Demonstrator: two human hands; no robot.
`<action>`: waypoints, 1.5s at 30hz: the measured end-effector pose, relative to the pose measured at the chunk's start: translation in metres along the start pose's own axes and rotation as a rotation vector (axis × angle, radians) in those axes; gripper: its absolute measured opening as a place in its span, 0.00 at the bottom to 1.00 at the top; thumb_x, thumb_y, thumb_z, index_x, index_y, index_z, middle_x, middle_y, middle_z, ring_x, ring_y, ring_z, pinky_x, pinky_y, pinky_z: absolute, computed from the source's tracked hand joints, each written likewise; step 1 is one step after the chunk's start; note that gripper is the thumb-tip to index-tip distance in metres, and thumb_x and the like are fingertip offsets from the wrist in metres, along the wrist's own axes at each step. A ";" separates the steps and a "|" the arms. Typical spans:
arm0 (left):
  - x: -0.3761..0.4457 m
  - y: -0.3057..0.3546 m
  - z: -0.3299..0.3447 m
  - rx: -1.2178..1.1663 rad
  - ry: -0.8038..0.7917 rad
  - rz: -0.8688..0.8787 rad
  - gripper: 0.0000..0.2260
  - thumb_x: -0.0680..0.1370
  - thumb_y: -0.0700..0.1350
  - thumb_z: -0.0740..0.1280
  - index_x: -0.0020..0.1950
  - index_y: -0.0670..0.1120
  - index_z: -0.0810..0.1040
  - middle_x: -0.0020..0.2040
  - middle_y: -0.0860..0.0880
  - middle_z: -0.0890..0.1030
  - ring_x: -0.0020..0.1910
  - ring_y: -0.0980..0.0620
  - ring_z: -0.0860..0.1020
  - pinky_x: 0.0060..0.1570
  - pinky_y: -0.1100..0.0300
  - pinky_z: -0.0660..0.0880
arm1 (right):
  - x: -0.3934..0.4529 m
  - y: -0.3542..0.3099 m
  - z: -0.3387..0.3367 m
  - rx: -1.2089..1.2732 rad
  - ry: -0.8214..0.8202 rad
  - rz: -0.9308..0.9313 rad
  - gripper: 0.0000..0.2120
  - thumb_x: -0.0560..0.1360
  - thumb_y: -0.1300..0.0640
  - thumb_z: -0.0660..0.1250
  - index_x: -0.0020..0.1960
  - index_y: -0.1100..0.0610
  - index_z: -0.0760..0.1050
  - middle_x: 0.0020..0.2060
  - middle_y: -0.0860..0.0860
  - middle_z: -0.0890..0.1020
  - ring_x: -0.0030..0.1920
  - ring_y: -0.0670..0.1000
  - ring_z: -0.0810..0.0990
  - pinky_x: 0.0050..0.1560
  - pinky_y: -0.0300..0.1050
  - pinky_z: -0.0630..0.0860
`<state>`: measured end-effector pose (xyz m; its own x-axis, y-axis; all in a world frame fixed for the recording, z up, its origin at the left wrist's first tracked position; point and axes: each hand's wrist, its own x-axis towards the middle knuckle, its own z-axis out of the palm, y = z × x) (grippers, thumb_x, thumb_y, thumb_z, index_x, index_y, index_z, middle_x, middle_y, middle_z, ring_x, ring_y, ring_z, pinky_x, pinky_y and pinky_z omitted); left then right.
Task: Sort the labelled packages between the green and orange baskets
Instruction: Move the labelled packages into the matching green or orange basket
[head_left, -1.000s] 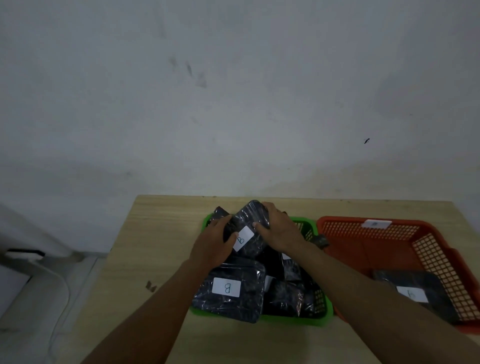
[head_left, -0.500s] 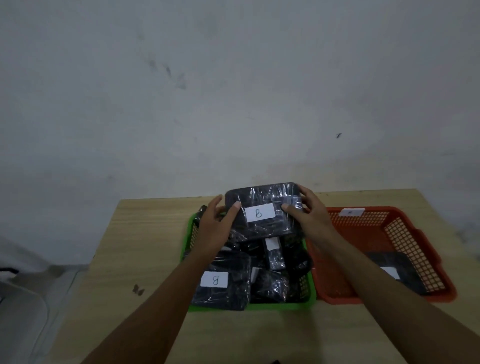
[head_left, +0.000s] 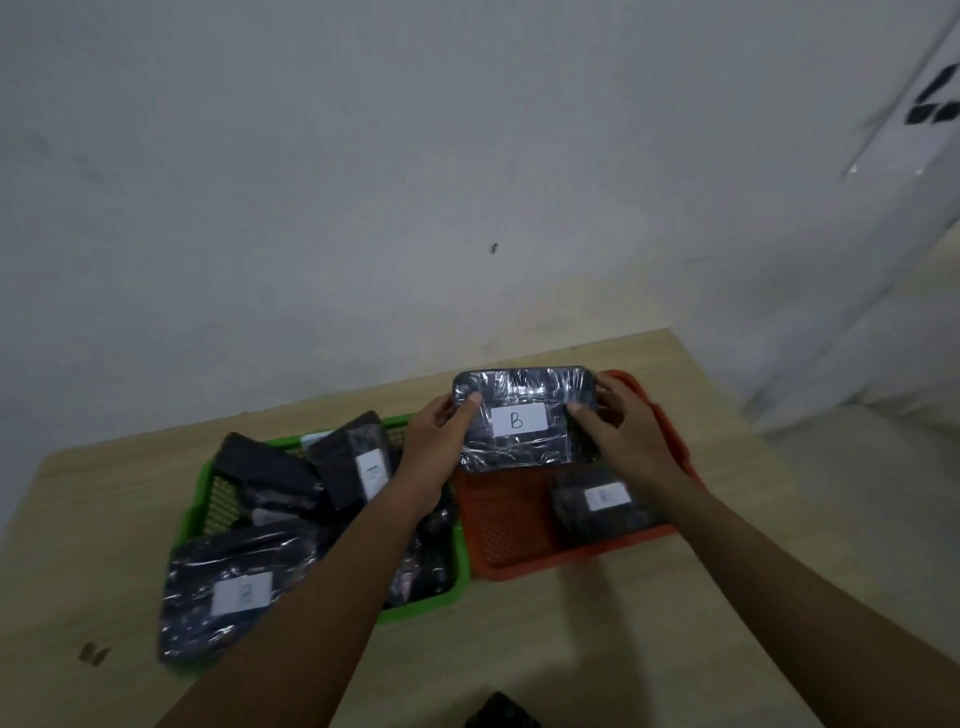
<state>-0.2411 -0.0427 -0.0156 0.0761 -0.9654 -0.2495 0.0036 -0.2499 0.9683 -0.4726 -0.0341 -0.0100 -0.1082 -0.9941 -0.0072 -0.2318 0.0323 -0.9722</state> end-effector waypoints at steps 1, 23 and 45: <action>0.002 -0.002 0.018 -0.001 -0.001 -0.010 0.07 0.74 0.57 0.71 0.49 0.58 0.80 0.52 0.53 0.83 0.52 0.53 0.82 0.52 0.55 0.79 | 0.003 0.008 -0.016 -0.044 0.010 -0.004 0.20 0.75 0.51 0.71 0.66 0.47 0.74 0.56 0.46 0.81 0.56 0.46 0.81 0.55 0.45 0.80; 0.076 -0.078 0.159 0.043 0.325 -0.309 0.19 0.75 0.52 0.72 0.63 0.50 0.76 0.55 0.48 0.81 0.50 0.48 0.81 0.43 0.56 0.79 | 0.070 0.143 -0.108 -0.279 -0.080 0.325 0.22 0.83 0.42 0.49 0.64 0.53 0.73 0.54 0.51 0.80 0.56 0.53 0.78 0.52 0.46 0.71; 0.078 -0.080 0.158 0.665 0.186 -0.071 0.21 0.73 0.54 0.73 0.63 0.48 0.73 0.60 0.46 0.80 0.59 0.44 0.78 0.58 0.50 0.76 | 0.066 0.128 -0.109 -0.420 -0.040 0.187 0.25 0.81 0.41 0.53 0.74 0.52 0.63 0.66 0.53 0.76 0.66 0.54 0.74 0.65 0.56 0.72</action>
<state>-0.3930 -0.1093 -0.1153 0.2685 -0.9308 -0.2478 -0.5924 -0.3624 0.7196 -0.6143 -0.0839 -0.1091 -0.1502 -0.9702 -0.1901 -0.5842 0.2422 -0.7746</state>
